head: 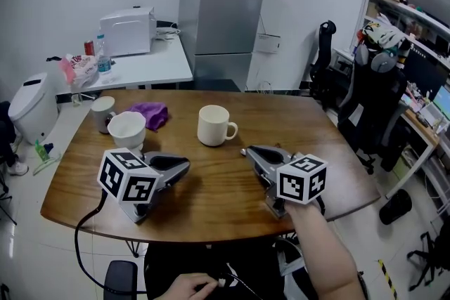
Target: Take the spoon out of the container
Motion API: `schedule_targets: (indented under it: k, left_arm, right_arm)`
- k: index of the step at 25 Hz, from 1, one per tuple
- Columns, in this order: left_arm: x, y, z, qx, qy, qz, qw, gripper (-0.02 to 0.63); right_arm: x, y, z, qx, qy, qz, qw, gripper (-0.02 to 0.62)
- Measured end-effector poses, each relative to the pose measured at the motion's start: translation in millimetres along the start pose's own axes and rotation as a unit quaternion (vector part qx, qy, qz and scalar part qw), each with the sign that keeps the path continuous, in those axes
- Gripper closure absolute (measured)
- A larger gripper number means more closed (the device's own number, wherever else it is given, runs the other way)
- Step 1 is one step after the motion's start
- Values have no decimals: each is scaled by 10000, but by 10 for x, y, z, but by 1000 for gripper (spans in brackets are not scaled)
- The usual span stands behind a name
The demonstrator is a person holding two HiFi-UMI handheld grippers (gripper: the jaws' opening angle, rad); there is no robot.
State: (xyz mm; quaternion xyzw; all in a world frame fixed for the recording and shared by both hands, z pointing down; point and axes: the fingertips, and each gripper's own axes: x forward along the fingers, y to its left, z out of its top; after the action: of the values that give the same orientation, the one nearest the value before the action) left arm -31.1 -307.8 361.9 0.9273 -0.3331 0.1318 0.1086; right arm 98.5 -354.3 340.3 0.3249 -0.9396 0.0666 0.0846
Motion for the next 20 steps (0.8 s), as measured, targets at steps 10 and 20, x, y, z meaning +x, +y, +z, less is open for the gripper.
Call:
schedule_targets:
  k: [10,20]
  left_arm:
    - [-16,20,2,12,-19,28,10000,583]
    - [-20,16,11,7,-7,19,10000,583]
  right_arm:
    - [21,34,18,-48,-57,99,9999,594]
    - [23,47,26,-39,-50,135,9999,594]
